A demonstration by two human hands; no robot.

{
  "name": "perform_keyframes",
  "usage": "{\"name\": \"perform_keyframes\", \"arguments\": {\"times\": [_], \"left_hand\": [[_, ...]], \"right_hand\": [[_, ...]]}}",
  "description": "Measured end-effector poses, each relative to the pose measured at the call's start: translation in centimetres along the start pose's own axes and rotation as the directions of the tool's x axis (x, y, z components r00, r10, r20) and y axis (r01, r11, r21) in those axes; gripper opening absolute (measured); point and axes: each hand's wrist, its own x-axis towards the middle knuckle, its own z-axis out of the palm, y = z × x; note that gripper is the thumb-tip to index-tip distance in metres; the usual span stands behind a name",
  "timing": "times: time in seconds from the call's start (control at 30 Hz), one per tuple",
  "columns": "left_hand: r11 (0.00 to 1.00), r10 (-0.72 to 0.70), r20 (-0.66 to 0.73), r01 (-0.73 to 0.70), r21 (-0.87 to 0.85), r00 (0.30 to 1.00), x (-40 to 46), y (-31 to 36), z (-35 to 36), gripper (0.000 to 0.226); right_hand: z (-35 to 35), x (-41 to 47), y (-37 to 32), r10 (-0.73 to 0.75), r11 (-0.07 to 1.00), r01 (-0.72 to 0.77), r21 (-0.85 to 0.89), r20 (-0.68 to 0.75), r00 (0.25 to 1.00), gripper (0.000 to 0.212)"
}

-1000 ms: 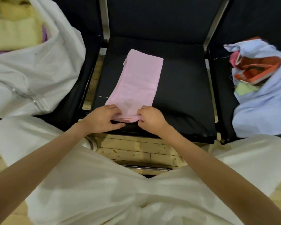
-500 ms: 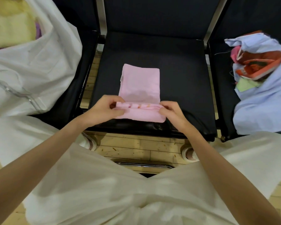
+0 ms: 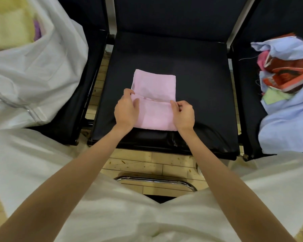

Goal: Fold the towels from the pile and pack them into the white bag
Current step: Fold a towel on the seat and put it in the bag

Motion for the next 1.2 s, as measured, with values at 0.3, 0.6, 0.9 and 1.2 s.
{"name": "perform_keyframes", "arguments": {"times": [0.3,0.6,0.9,1.2], "left_hand": [[0.967,0.048,0.031,-0.054,0.249,0.998,0.2,-1.5,0.6,0.031],[0.854,0.389,0.551,-0.514,0.086,0.739,-0.8,-2.9,-3.7,0.038],[0.814,0.199,0.757,-0.535,0.226,0.623,-0.2,-2.4,-4.9,0.068],[0.937,0.331,0.48,-0.345,-0.06,0.813,-1.0,-0.9,-6.8,0.009]], "right_hand": [[0.6,0.1,-0.7,0.06,0.895,-0.041,-0.444,0.028,0.998,0.023],[-2.7,-2.3,-0.7,-0.297,0.866,0.445,-0.229,0.481,0.825,0.034],[-3.5,-1.6,-0.6,-0.122,0.802,0.465,-0.374,0.661,0.741,0.02],[-5.9,-1.6,-0.8,-0.181,0.944,0.292,-0.154,0.499,0.848,0.027]]}}
